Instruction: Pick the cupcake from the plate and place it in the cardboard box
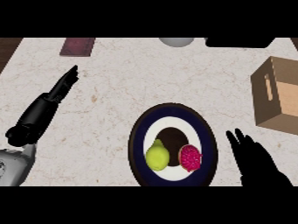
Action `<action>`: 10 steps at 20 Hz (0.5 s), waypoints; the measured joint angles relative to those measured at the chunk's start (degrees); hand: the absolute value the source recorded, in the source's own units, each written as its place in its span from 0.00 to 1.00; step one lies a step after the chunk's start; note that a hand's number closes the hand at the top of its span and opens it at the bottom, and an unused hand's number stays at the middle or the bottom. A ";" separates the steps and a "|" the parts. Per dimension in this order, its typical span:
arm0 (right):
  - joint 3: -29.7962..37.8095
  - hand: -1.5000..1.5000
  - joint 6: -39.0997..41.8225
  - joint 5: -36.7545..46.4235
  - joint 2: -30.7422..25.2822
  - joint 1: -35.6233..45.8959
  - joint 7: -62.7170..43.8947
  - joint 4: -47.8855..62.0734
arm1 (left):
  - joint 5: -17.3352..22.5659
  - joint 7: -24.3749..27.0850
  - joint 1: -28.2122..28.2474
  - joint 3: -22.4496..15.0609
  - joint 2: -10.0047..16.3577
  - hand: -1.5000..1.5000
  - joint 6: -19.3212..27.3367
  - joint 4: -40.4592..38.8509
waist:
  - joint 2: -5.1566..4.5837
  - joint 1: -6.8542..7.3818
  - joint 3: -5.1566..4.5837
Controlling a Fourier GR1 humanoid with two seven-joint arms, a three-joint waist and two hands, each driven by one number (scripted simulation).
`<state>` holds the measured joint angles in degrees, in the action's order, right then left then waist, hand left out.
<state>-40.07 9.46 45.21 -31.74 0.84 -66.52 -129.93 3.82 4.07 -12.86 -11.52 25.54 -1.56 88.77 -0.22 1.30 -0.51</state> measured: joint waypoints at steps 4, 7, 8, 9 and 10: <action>-2.45 0.00 2.08 1.82 6.89 3.00 -2.36 3.68 | -0.53 0.27 -0.62 -0.01 -0.43 0.50 0.03 -0.92 | 0.03 -0.09 0.04; -3.70 0.00 3.27 3.31 12.11 4.38 -3.44 6.95 | -0.50 0.10 -0.55 0.18 -0.45 0.50 -0.22 -0.84 | 0.14 -0.17 0.11; -3.76 0.00 3.71 3.57 13.84 5.00 -3.60 8.22 | -0.65 0.14 -0.71 0.12 -0.63 0.50 -0.19 -0.91 | 0.13 -0.25 0.14; -4.06 0.00 4.01 4.34 15.33 5.29 -3.74 9.65 | -0.65 0.12 -0.78 0.25 -0.68 0.50 -0.22 -1.02 | 0.15 -0.34 0.16; -4.29 0.00 4.29 5.30 16.93 5.60 -3.86 11.16 | -0.64 -0.15 -0.93 0.36 -0.74 0.50 -0.15 -0.77 | 0.20 -0.37 0.18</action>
<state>-44.36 13.74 50.51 -14.81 6.43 -70.38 -118.77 3.18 3.92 -13.79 -11.16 24.80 -1.71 88.01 -0.02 0.92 -0.32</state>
